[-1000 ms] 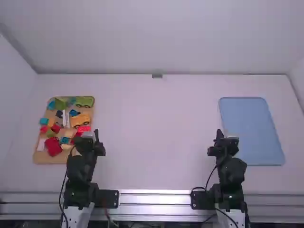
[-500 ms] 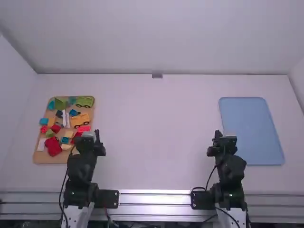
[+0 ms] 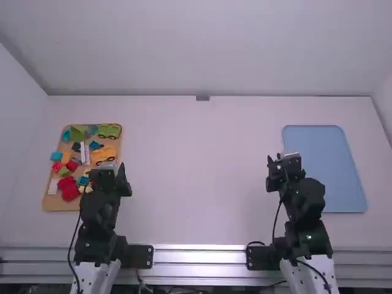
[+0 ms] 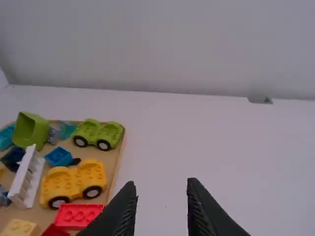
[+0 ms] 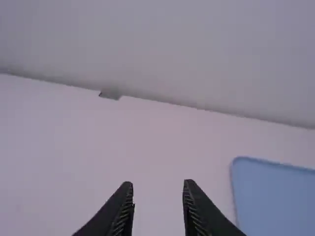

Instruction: Assemble lego blocks to make yellow taxi

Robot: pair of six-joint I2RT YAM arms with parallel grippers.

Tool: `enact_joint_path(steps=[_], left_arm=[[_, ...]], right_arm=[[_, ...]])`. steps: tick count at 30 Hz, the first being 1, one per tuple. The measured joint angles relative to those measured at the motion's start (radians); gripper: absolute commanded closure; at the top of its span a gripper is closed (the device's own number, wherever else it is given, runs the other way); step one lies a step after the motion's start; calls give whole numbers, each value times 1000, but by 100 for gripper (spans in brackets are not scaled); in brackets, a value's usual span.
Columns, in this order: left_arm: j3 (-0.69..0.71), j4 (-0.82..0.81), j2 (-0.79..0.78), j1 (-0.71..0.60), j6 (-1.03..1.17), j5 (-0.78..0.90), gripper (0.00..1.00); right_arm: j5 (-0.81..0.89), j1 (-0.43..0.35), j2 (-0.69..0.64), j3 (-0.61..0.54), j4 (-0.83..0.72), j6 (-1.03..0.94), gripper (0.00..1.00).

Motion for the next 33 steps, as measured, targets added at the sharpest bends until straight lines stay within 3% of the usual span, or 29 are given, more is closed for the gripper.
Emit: enact_joint_path(steps=[19, 28, 33], left_arm=[[310, -168, 291, -18, -221, -227, 31], [612, -423, 523, -6, -328, -324, 16], [766, -549, 636, 104, -376, -320, 10]], right_arm=[[-132, 148, 669, 584, -66, -189, 32], [-290, 259, 965, 845, -182, -357, 16], [-377, 330, 1084, 945, -255, -459, 10]])
